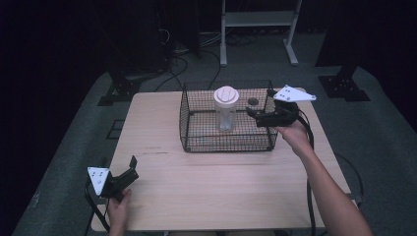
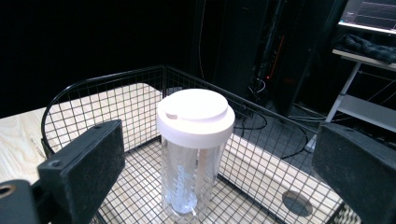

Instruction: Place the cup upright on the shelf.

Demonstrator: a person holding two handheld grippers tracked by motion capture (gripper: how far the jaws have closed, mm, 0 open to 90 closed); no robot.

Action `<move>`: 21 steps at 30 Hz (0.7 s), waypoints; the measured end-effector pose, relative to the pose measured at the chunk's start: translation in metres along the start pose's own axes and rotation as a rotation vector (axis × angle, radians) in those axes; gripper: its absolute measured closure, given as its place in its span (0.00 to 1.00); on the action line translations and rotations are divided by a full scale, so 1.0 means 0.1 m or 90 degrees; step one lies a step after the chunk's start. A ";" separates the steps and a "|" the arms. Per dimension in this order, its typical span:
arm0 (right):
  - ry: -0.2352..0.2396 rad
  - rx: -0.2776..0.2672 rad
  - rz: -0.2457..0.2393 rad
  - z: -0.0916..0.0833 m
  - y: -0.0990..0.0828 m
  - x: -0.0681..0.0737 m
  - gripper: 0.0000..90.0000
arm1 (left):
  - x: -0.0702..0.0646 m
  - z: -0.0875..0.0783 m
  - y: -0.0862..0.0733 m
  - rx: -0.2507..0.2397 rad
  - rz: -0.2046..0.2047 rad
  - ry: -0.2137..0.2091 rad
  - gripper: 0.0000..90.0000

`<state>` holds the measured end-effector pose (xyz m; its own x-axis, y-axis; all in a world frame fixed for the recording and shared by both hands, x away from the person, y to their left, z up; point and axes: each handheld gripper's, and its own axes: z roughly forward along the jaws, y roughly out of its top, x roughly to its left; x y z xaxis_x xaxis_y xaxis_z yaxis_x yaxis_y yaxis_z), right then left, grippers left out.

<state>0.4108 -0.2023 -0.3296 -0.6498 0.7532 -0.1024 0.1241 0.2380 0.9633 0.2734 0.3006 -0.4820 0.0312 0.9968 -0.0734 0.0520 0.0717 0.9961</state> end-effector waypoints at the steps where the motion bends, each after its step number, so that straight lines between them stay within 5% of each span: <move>1: -0.002 0.001 0.002 -0.02 -0.02 -0.01 0.02 | 0.00 0.00 0.00 0.000 0.001 0.000 0.00; 21: 0.000 0.017 0.004 -0.24 -0.25 -0.03 0.02 | -0.01 0.00 0.00 0.001 0.005 -0.001 0.00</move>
<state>0.3913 -0.2249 -0.3471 -0.6494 0.7543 -0.0959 0.1487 0.2497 0.9568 0.2736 0.2995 -0.4820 0.0326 0.9973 -0.0659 0.0526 0.0641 0.9966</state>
